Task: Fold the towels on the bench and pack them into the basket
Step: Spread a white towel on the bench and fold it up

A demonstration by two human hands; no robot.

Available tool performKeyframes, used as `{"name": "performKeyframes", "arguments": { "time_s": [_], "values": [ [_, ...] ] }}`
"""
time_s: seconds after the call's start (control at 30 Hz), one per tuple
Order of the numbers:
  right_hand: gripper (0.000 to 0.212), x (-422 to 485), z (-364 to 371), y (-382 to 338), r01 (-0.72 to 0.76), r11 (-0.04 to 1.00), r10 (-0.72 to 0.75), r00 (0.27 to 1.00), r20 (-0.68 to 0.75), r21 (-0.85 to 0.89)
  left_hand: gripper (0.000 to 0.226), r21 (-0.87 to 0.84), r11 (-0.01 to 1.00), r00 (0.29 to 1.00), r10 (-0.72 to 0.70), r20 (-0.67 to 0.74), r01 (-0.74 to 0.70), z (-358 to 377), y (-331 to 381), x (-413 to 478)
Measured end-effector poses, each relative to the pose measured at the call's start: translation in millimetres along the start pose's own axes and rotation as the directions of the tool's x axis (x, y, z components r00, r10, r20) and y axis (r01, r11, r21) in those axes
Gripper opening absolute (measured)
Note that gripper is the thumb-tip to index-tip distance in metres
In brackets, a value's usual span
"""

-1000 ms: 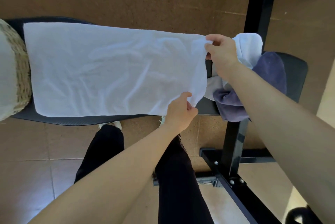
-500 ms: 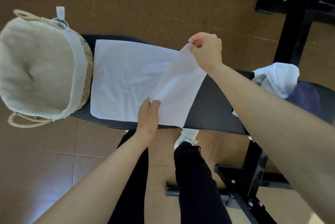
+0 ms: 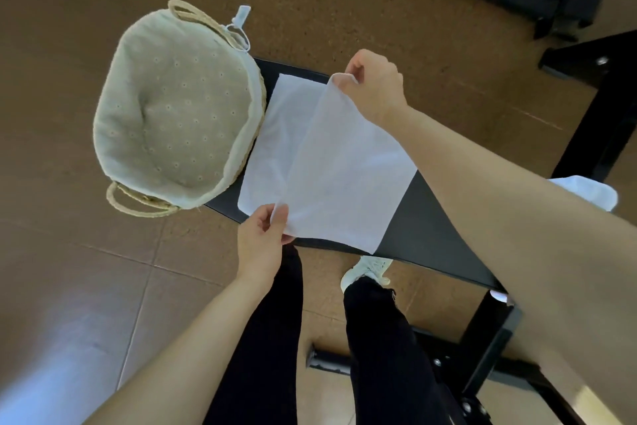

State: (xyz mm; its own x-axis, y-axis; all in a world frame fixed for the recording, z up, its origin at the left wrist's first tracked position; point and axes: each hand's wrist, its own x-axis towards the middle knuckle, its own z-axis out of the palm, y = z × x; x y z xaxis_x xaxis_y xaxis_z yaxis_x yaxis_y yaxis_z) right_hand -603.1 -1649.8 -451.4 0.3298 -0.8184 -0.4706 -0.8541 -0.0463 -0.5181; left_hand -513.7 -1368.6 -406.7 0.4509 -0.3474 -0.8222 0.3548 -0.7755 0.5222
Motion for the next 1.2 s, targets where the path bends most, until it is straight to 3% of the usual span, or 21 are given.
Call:
{"name": "performKeyframes", "arguments": {
  "time_s": [0.17, 0.3, 0.47, 0.63, 0.77, 0.83, 0.93, 1.2],
  "values": [
    [0.014, 17.8, 24.3, -36.6, 0.105, 0.994, -0.104, 0.992, 0.077, -0.014, 0.019, -0.140, 0.982, 0.984, -0.143, -0.109, 0.128, -28.1, -16.5, 25.2],
    [0.016, 31.3, 44.2, -51.6, 0.154, 0.987, -0.148, 0.984, 0.097, -0.051, 0.019, -0.142, 0.978, 0.971, -0.173, -0.166, 0.150, -36.7, -30.2, 44.6],
    [0.024, 38.0, 64.1, -61.7, 0.155, 0.986, -0.150, 0.985, 0.091, -0.057, 0.025, 0.016, 0.988, 0.937, -0.141, -0.319, 0.154, -36.3, -38.2, 66.9],
    [0.031, 37.1, 73.6, -58.3, 0.141, 0.989, -0.143, 0.989, 0.041, 0.050, 0.019, 0.205, 0.960, 0.924, -0.105, -0.367, 0.191, -41.2, -34.9, 80.1],
    [0.045, 9.2, 68.8, -36.6, 0.111, 0.985, -0.093, 0.986, -0.138, 0.131, 0.021, 0.290, 0.940, 0.905, -0.043, -0.424, 0.180, -47.2, -28.1, 87.1],
    [0.042, -21.4, 67.7, -12.5, 0.065, 0.990, -0.030, 0.966, -0.258, 0.127, 0.030, 0.265, 0.951, 0.921, -0.046, -0.386, 0.159, -45.4, -26.0, 87.1],
    [0.039, -76.3, 74.2, 31.8, -0.127, 0.984, 0.165, 0.922, -0.351, 0.128, 0.045, 0.304, 0.943, 0.950, -0.040, -0.308, 0.138, -41.8, -28.3, 87.2],
    [0.056, -194.6, 106.8, 90.5, -0.540, 0.777, 0.611, 0.771, -0.181, 0.323, 0.042, 0.478, 0.875, 0.958, 0.070, -0.279, 0.075, -37.7, -38.4, 96.7]
  ]
}}
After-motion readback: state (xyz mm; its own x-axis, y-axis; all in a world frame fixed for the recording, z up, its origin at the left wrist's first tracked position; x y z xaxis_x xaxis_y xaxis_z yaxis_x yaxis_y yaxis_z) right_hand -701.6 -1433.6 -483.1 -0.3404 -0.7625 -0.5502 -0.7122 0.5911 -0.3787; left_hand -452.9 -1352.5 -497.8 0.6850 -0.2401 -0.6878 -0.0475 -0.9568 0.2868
